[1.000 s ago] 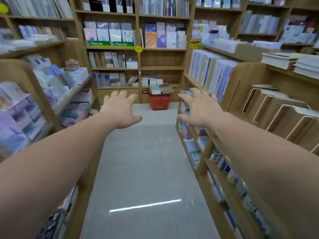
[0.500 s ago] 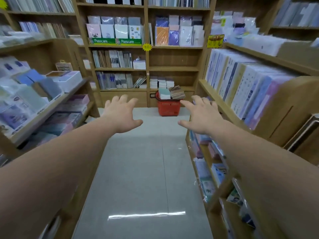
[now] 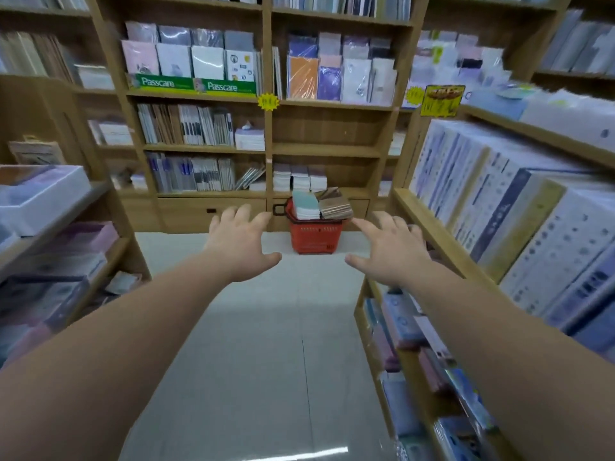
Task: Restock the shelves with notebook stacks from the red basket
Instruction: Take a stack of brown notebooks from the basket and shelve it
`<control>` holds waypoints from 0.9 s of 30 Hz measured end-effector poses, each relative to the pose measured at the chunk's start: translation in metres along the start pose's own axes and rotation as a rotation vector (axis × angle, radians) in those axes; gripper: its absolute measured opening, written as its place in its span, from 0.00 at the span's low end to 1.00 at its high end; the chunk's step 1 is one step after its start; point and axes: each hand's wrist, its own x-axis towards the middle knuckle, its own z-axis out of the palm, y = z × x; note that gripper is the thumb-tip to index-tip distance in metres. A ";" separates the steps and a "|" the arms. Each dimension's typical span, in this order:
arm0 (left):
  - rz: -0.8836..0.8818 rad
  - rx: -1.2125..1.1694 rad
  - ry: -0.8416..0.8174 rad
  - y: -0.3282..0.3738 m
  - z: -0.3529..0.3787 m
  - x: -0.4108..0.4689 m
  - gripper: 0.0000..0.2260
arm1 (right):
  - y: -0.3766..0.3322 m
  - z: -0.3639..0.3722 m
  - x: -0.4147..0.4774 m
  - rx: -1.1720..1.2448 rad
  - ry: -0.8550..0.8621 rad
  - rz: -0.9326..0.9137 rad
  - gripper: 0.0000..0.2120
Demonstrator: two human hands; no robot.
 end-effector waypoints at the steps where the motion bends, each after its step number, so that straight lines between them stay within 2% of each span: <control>1: 0.005 -0.012 -0.010 -0.006 0.006 0.025 0.38 | -0.002 0.005 0.022 0.015 -0.016 0.022 0.39; 7: 0.073 -0.045 -0.069 -0.024 0.042 0.165 0.38 | 0.008 0.034 0.149 0.090 -0.089 0.090 0.39; 14: 0.124 -0.051 -0.144 -0.002 0.107 0.328 0.37 | 0.053 0.108 0.299 0.133 -0.162 0.102 0.39; 19: 0.060 -0.058 -0.212 0.026 0.158 0.452 0.38 | 0.098 0.152 0.433 0.163 -0.196 0.058 0.37; 27: -0.010 -0.126 -0.287 0.052 0.213 0.622 0.38 | 0.156 0.201 0.607 0.184 -0.346 0.043 0.36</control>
